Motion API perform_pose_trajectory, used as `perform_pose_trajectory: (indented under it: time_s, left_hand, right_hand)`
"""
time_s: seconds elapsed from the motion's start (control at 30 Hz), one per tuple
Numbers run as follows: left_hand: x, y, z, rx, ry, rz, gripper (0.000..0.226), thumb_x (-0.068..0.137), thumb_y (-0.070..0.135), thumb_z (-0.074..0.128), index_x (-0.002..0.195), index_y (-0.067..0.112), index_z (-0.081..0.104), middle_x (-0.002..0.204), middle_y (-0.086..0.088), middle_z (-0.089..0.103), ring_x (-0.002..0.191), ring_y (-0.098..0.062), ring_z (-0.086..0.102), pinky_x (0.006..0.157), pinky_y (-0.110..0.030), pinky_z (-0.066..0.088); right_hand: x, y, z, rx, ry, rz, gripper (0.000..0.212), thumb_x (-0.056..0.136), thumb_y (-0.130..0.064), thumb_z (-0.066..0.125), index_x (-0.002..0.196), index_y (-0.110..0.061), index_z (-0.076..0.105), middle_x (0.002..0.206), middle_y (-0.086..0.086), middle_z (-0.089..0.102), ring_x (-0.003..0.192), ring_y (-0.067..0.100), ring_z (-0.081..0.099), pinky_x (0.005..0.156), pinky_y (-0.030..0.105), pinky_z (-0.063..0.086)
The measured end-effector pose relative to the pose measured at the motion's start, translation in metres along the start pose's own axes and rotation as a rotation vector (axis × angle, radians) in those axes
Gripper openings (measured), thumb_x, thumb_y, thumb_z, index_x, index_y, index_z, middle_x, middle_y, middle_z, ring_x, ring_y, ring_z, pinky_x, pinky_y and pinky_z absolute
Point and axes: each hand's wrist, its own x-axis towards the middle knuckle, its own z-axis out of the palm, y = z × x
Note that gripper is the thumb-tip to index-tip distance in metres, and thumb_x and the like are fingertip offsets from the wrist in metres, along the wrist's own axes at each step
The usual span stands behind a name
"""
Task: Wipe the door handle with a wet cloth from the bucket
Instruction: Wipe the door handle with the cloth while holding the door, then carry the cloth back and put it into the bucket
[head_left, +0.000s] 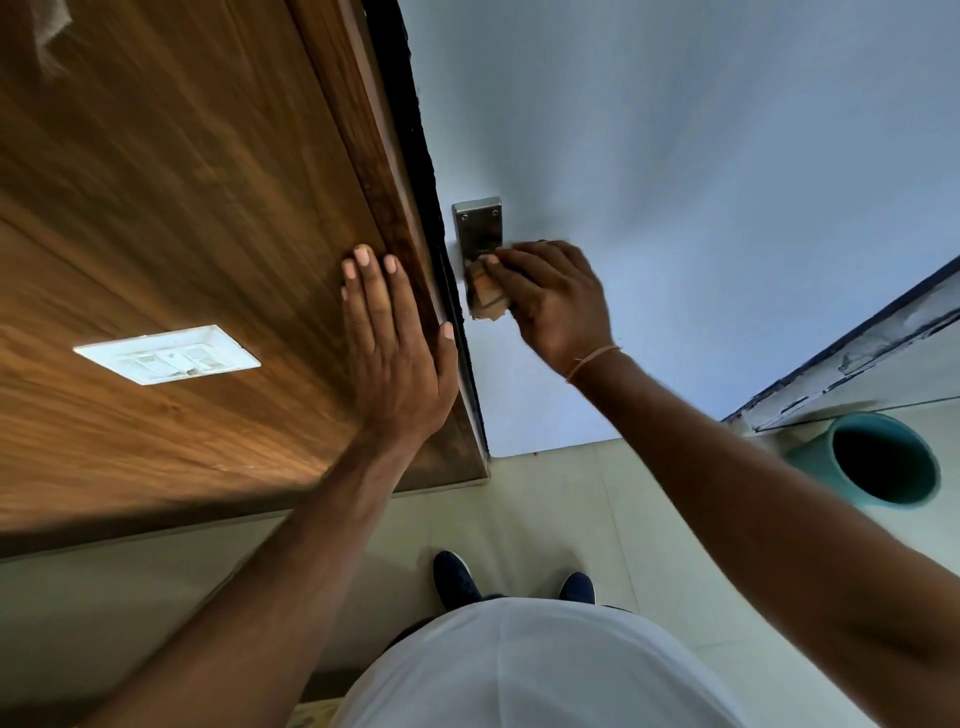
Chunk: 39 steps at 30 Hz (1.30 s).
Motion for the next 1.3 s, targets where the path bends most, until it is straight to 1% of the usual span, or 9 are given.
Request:
perform_pose_trajectory:
  time_s: [0.23,0.5,0.67,0.8,0.93,1.0,1.07,1.2,1.3]
  left_hand:
    - [0.000,-0.004,-0.009,-0.009,-0.045,0.008,0.077,0.110,0.037,0.049,0.168,-0.003,0.017,0.176,-0.028,0.013,0.166,-0.041,0.009,0.136,-0.055,0.016]
    - [0.000,0.009,-0.012,-0.016,-0.020,-0.017,0.080,0.109,0.036,0.053,0.167,-0.006,0.016,0.175,-0.031,0.013,0.165,-0.044,0.010,0.137,-0.053,0.014]
    - [0.000,0.011,-0.015,-0.001,-0.037,-0.030,0.079,0.110,0.037,0.051,0.167,-0.006,0.016,0.176,-0.030,0.011,0.166,-0.044,0.009,0.137,-0.053,0.014]
    - [-0.001,0.022,-0.018,-0.035,-0.046,-0.066,0.080,0.110,0.036,0.053,0.167,-0.007,0.016,0.176,-0.031,0.009,0.166,-0.043,0.008,0.136,-0.054,0.015]
    - [-0.007,0.049,-0.021,-0.154,-0.069,-0.058,0.076,0.109,0.031,0.056,0.166,-0.006,0.021,0.176,-0.031,0.008,0.166,-0.041,0.010,0.135,-0.054,0.017]
    - [-0.010,0.065,-0.022,-0.233,-0.061,-0.057,0.069,0.109,0.032,0.055,0.164,-0.002,0.031,0.176,-0.027,0.014,0.165,-0.038,0.017,0.135,-0.049,0.018]
    - [-0.011,0.082,-0.020,-0.302,-0.097,-0.027,0.057,0.110,0.034,0.050,0.158,0.003,0.045,0.174,-0.020,0.027,0.161,-0.033,0.027,0.133,-0.044,0.023]
    - [-0.002,0.112,-0.014,-0.543,-0.337,0.015,0.049,0.112,0.042,0.038,0.134,0.010,0.068,0.145,-0.008,0.062,0.137,-0.022,0.051,0.116,-0.047,0.046]
    - [0.014,0.135,-0.010,-0.743,-0.583,-0.109,0.043,0.113,0.040,0.039,0.128,0.014,0.071,0.126,0.000,0.071,0.122,-0.016,0.059,0.109,-0.046,0.052]
  right_hand:
    - [-0.032,0.054,-0.033,-0.061,0.029,0.239,0.042,0.082,-0.006,0.065,0.120,-0.017,0.078,0.120,0.001,0.078,0.103,0.028,0.074,0.093,0.039,0.052]
    - [-0.013,0.018,-0.014,-0.019,-0.014,0.161,0.040,0.085,-0.010,0.069,0.123,-0.017,0.076,0.122,0.002,0.076,0.112,0.031,0.068,0.097,0.041,0.049]
    - [-0.033,0.046,-0.032,0.125,-0.107,0.582,0.047,0.078,-0.014,0.060,0.118,-0.035,0.075,0.112,-0.010,0.078,0.104,0.020,0.070,0.090,0.036,0.057]
    - [-0.042,0.054,-0.045,0.573,-0.059,1.088,0.025,0.080,-0.022,0.071,0.103,-0.029,0.078,0.087,-0.007,0.081,0.078,0.014,0.077,0.077,0.045,0.066]
    - [-0.055,0.047,-0.065,1.360,0.189,1.452,0.027,0.085,0.000,0.074,0.112,0.001,0.070,0.109,0.022,0.071,0.107,0.046,0.072,0.089,0.067,0.060]
    - [-0.060,0.038,-0.080,1.757,0.223,1.557,0.022,0.093,-0.006,0.065,0.115,-0.003,0.067,0.115,0.022,0.066,0.113,0.048,0.069,0.100,0.062,0.056]
    - [-0.069,0.033,-0.095,2.072,0.244,1.540,0.023,0.094,-0.021,0.068,0.115,-0.012,0.063,0.118,0.012,0.063,0.112,0.037,0.068,0.107,0.051,0.051]
    - [-0.078,0.033,-0.115,2.177,0.223,1.526,0.063,0.084,-0.051,0.078,0.131,-0.016,0.056,0.136,0.012,0.053,0.136,0.031,0.053,0.120,0.053,0.038]
    - [-0.078,0.037,-0.119,2.069,0.221,1.494,0.044,0.092,-0.034,0.074,0.126,-0.014,0.054,0.128,0.014,0.055,0.126,0.033,0.052,0.117,0.055,0.042]
